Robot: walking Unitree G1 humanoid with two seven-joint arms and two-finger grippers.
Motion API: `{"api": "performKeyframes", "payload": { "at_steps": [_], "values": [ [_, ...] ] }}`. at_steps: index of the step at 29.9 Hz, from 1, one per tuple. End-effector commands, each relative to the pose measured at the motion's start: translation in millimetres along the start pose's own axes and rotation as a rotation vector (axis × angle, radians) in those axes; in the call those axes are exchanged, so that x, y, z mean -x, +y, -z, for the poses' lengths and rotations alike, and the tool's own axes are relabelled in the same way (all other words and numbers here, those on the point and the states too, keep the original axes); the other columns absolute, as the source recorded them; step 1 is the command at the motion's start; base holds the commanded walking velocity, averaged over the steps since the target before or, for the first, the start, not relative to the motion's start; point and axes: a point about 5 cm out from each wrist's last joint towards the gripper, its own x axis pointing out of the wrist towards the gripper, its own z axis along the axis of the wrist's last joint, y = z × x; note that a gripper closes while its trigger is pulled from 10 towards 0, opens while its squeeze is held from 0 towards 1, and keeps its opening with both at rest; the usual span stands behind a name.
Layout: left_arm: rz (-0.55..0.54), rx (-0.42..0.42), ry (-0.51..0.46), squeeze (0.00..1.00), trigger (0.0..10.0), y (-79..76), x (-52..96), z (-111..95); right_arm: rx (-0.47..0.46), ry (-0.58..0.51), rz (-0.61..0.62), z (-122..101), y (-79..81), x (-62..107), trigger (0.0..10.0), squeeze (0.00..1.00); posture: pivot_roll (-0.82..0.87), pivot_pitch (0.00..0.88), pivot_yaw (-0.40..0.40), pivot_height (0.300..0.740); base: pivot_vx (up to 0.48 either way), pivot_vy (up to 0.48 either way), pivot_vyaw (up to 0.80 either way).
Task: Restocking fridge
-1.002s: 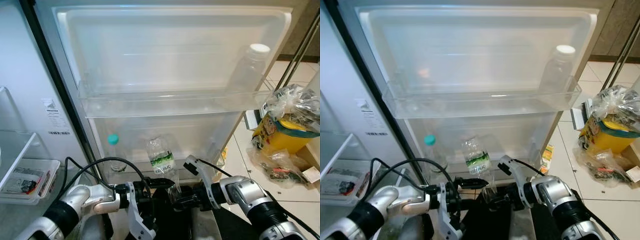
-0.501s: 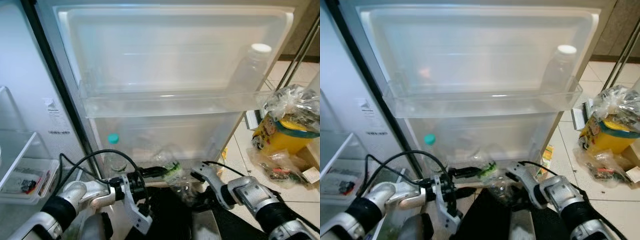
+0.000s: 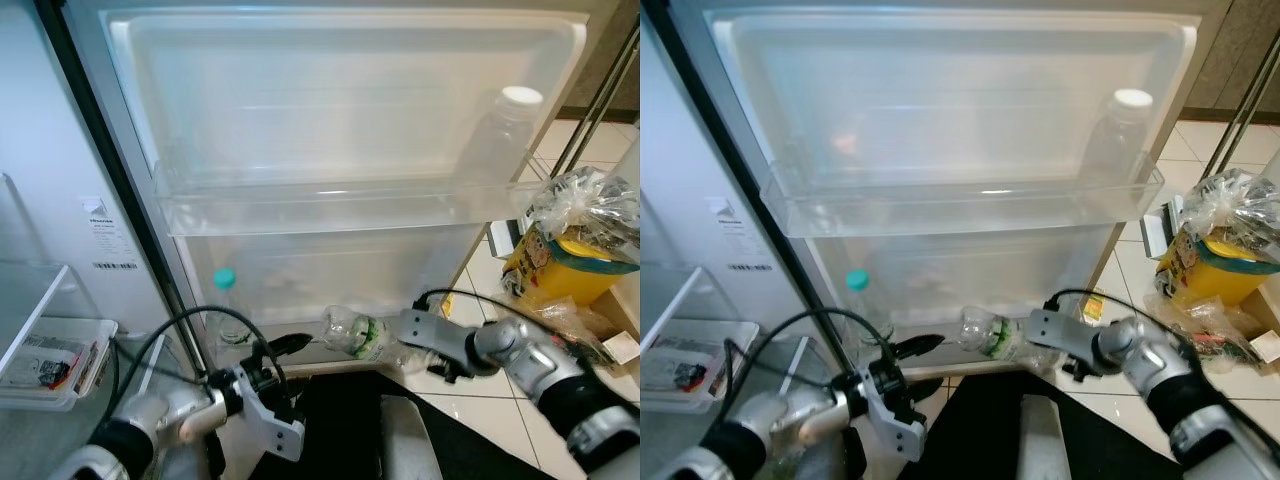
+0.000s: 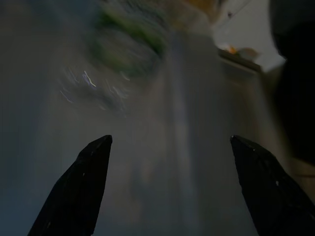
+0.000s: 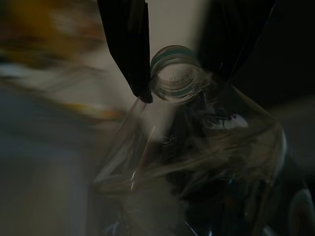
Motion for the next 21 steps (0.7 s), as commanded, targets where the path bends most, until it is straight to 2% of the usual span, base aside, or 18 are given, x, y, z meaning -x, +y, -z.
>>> {"api": "performKeyframes", "payload": {
  "at_steps": [1,2,3,4,5,6,7,8,9,10,11,12,13,14,18,20,21],
  "values": [
    [0.000,0.065,0.054,0.00,10.0,-11.4,1.6,1.3,0.126,0.015,0.023,-1.1,-1.6,0.0,10.0,0.00,-0.07,0.138,-0.055,0.453,0.000,0.000,0.00],
    [0.010,0.079,0.071,0.00,10.0,-16.5,2.9,2.0,0.189,0.027,0.044,-1.4,-5.5,1.8,10.0,0.00,-0.07,0.138,-0.055,0.453,0.000,0.000,0.00],
    [0.010,0.079,0.071,0.00,10.0,-16.5,2.9,2.0,0.189,0.027,0.044,-1.4,-5.5,1.8,10.0,0.00,-0.07,0.138,-0.055,0.453,0.000,0.000,0.00],
    [0.014,0.114,0.105,0.00,10.0,-23.6,5.2,3.4,0.259,0.033,0.064,-2.9,-10.3,4.8,10.0,0.00,-0.08,0.138,-0.060,0.453,0.000,0.000,0.00],
    [0.014,0.114,0.105,0.00,10.0,-23.6,5.2,3.4,0.259,0.033,0.064,-2.9,-10.3,4.8,10.0,0.00,-0.08,0.138,-0.060,0.453,0.000,0.000,0.00],
    [0.022,0.137,0.129,0.00,10.0,-29.3,7.0,4.1,0.314,0.032,0.076,-5.0,-13.7,7.2,10.0,0.00,-0.08,0.138,-0.062,0.453,0.000,0.000,0.00],
    [0.022,0.137,0.129,0.00,10.0,-29.3,7.0,4.1,0.314,0.032,0.076,-5.0,-13.7,7.2,10.0,0.00,-0.08,0.138,-0.062,0.453,0.000,0.000,0.00],
    [0.031,0.166,0.157,0.00,10.0,-35.6,9.4,4.7,0.382,0.038,0.087,-7.7,-17.2,10.1,10.0,0.00,-0.08,0.138,-0.062,0.453,0.000,0.000,0.00],
    [0.031,0.166,0.157,0.00,10.0,-35.6,9.4,4.7,0.382,0.038,0.087,-7.7,-17.2,10.1,10.0,0.00,-0.08,0.138,-0.062,0.453,0.000,0.000,0.00],
    [0.033,0.215,0.194,0.00,10.0,-41.5,12.0,5.9,0.446,0.039,0.093,-10.3,-20.3,12.7,10.0,0.00,-0.08,0.139,-0.065,0.453,0.000,0.000,0.00],
    [0.033,0.215,0.194,0.00,10.0,-41.5,12.0,5.9,0.446,0.039,0.093,-10.3,-20.3,12.7,10.0,0.00,-0.08,0.139,-0.065,0.453,0.000,0.000,0.00],
    [0.032,0.312,0.268,0.00,10.0,-51.5,17.2,8.6,0.581,0.049,0.086,-15.0,-23.9,16.6,10.0,0.00,-0.09,0.138,-0.065,0.453,0.000,0.000,0.00],
    [0.026,0.360,0.306,0.00,10.0,-55.1,19.4,10.3,0.638,0.057,0.084,-16.9,-25.5,17.6,10.0,0.00,-0.09,0.138,-0.065,0.453,0.000,0.000,0.00],
    [0.026,0.360,0.306,0.00,10.0,-55.1,19.4,10.3,0.638,0.057,0.084,-16.9,-25.5,17.6,10.0,0.00,-0.09,0.138,-0.065,0.453,0.000,0.000,0.00],
    [0.022,0.444,0.385,0.00,10.0,-64.4,23.8,12.8,0.754,0.081,0.088,-22.3,-31.4,18.9,10.0,0.00,-0.09,0.138,-0.066,0.453,0.000,0.000,0.00],
    [0.022,0.444,0.385,0.00,10.0,-64.4,23.8,12.8,0.754,0.081,0.088,-22.3,-31.4,18.9,10.0,0.00,-0.09,0.138,-0.066,0.453,0.000,0.000,0.00],
    [0.023,0.456,0.399,0.00,10.0,-66.5,24.4,12.9,0.785,0.088,0.089,-23.3,-32.9,19.1,10.0,0.00,-0.09,0.137,-0.068,0.453,0.000,0.000,0.00]
  ]
}}
